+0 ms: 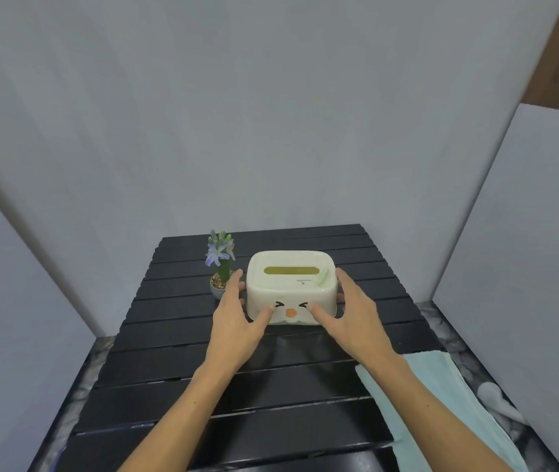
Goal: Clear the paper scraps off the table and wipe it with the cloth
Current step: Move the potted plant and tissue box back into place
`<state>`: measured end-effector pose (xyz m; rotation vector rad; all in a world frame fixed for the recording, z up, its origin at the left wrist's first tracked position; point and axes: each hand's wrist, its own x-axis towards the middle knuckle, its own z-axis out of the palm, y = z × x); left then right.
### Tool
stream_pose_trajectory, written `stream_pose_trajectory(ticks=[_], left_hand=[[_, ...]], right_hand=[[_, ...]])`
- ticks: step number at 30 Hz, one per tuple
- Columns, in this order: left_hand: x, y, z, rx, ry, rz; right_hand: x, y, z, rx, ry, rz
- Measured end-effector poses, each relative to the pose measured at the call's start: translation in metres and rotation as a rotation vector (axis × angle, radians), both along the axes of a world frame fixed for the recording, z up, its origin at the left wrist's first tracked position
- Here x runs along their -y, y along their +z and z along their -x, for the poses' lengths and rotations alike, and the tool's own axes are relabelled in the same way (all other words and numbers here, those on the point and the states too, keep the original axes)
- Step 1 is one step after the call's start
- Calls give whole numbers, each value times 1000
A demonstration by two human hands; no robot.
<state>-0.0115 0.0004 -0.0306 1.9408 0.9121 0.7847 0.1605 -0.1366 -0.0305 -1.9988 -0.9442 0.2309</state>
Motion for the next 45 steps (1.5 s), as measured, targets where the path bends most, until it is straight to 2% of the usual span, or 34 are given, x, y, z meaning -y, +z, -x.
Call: stream_pose_trajectory(ticks=[10,31,45], left_hand=[[3,-1,-5,-14,-3,-74],[-19,-5,-37,20,68,-99],[-34,-10,-48,-4,78,-123]], right_hand=[[-9,1,-2,116,42,35],[-47,-4,-55,69,153,3],[-62,-13,-71,86,138,16]])
